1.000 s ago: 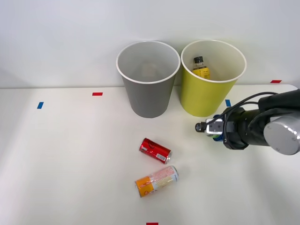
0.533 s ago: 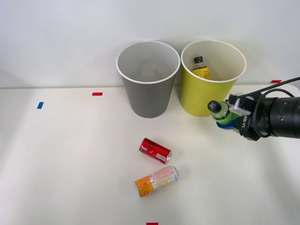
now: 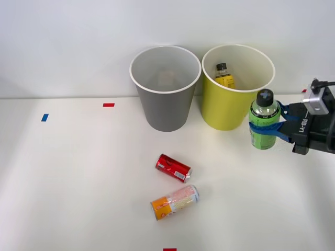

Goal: Put cans in the gray bin, plastic bottles in the light green bin

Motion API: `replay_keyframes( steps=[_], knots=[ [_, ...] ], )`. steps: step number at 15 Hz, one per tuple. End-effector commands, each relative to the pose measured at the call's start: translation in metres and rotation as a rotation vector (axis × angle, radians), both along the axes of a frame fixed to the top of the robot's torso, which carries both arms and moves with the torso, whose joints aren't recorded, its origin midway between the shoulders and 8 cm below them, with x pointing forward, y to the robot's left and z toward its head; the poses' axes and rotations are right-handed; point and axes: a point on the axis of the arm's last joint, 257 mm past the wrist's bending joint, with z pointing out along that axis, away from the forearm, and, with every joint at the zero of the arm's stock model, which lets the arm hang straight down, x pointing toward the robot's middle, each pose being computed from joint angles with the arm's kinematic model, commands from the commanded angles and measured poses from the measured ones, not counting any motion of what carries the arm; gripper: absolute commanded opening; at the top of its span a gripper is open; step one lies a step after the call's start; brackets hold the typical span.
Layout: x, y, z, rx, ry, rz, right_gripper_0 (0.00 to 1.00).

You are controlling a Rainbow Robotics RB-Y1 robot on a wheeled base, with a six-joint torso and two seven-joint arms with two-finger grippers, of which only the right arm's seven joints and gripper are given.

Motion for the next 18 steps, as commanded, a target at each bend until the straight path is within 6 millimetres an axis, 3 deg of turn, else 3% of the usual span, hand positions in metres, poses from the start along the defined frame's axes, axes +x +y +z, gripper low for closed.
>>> replay_keyframes(
  steps=[1,8,10,15,18],
  knots=[
    [0.004,0.009,0.034,0.201,-0.002,-0.023,0.0],
    [0.023,0.024,0.119,0.45,-0.1,-0.094,0.0],
    [0.041,0.027,0.137,0.449,-0.136,-0.14,0.0],
    [0.09,0.037,0.16,0.49,-0.127,-0.259,0.0],
    [0.128,0.049,0.151,0.517,-0.095,-0.286,0.0]
  ],
)
